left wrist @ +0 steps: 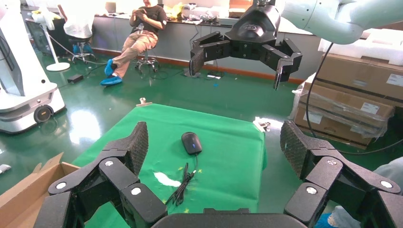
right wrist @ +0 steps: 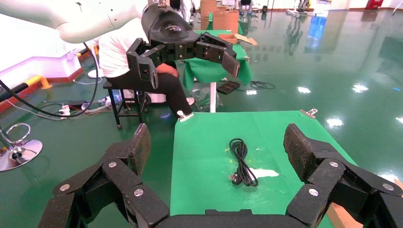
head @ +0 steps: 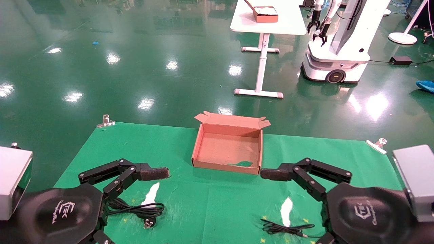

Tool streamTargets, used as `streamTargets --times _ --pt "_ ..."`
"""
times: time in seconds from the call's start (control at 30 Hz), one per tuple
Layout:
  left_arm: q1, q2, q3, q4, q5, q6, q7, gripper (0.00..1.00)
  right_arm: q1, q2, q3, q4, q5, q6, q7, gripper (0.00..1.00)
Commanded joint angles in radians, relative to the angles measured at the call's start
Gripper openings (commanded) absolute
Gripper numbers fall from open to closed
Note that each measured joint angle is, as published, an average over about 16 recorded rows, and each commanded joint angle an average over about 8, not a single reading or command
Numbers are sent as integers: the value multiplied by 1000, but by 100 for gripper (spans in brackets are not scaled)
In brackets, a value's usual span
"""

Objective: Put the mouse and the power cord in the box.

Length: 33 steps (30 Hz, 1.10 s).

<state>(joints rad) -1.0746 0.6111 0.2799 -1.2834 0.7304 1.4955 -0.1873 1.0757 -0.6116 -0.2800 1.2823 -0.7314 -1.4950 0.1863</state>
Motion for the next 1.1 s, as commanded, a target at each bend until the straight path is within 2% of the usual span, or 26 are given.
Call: streamTargets --times 0.03,0.8,0.93,1.1 --pt "0 0 0 0 0 0 0 100 0 0 0 0 0 0 0 100" --pt "0 -2 -3 -2 1 2 3 100 0 0 0 0 0 0 0 100" --pt "-17 -2 7 -2 39 5 26 100 3 2 -4 -7 -13 -3 -8 100" --pt "-59 4 48 33 151 26 67 100 22 2 -22 -56 -66 -30 -48 100"
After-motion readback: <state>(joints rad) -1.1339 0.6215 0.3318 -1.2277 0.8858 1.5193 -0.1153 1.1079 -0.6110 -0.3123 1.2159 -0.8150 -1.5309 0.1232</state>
